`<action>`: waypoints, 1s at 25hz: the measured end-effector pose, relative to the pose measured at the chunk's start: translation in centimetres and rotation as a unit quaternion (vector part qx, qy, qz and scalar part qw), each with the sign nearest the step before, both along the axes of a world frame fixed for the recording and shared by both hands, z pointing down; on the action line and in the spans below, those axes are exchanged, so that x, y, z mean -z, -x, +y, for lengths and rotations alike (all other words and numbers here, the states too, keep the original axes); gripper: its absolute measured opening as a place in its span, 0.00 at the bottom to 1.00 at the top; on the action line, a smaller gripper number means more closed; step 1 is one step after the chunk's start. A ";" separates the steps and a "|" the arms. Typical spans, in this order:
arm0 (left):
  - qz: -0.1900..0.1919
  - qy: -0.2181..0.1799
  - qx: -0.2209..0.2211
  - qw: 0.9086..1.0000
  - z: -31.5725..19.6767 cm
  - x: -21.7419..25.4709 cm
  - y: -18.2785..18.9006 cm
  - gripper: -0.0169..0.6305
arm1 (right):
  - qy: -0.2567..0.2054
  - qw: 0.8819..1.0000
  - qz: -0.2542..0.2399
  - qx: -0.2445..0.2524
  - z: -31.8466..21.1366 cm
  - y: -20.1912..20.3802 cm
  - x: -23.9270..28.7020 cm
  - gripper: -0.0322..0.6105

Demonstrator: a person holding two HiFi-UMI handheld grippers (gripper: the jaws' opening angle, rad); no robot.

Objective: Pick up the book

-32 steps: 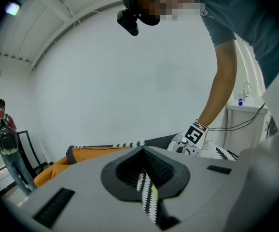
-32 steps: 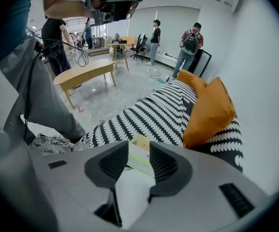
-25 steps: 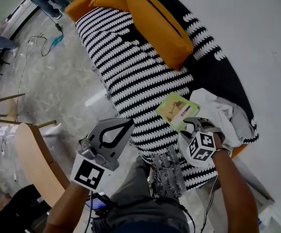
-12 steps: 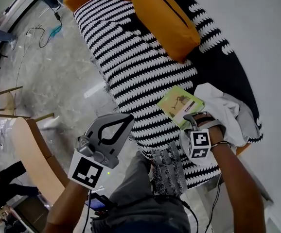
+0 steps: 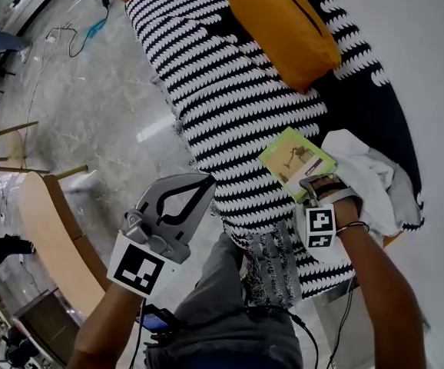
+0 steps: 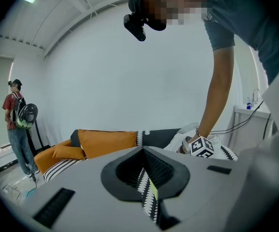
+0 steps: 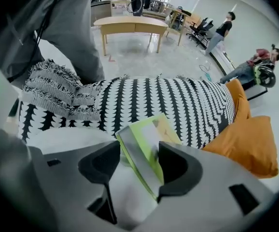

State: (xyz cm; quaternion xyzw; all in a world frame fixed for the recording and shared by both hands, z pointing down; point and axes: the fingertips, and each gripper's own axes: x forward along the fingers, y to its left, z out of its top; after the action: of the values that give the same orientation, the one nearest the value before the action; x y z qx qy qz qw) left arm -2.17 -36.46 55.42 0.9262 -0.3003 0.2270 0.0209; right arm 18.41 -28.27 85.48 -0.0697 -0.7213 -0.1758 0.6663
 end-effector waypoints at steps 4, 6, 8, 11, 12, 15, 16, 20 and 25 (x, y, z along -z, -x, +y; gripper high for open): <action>0.003 0.002 0.002 1.000 0.2 0.2 0.9 0.03 | -0.037 0.999 -0.024 0.006 -0.9 1.0 1.0 0.44; 0.002 0.005 0.003 1.000 0.4 0.3 1.3 0.03 | -0.059 0.997 -0.049 -0.001 -1.3 2.0 1.9 0.44; 0.003 0.008 0.006 1.000 0.6 0.2 1.6 0.03 | -0.068 0.995 -0.069 -0.004 -1.5 2.9 2.4 0.42; 0.004 0.009 0.007 1.000 0.6 -0.1 2.0 0.03 | -0.076 0.994 -0.082 0.004 -2.0 4.2 2.3 0.34; 0.003 0.010 0.007 1.000 0.6 -0.2 2.2 0.03 | -0.079 0.993 -0.085 0.006 -2.1 4.6 2.3 0.33; 0.004 0.011 0.008 1.000 0.6 -0.4 2.7 0.03 | -0.089 0.992 -0.093 0.006 -2.3 5.6 2.5 0.32; 0.005 0.011 0.008 1.000 0.5 -0.4 2.8 0.03 | -0.093 0.991 -0.095 0.005 -2.4 5.8 2.7 0.31; 0.008 0.009 0.012 1.000 -0.1 -0.2 2.9 0.03 | -0.099 0.990 -0.096 -0.008 -3.1 5.6 3.2 0.29; 0.012 -0.002 0.015 1.000 -0.6 0.8 3.2 0.03 | -0.110 0.988 -0.105 -0.041 -4.1 5.6 4.9 0.28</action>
State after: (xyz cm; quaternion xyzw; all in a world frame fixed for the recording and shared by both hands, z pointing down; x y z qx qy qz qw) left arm -5.36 -37.10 54.62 0.9244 -0.3139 0.2153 0.0261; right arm 12.86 -32.36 80.58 0.0525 -0.7657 -0.2324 0.5974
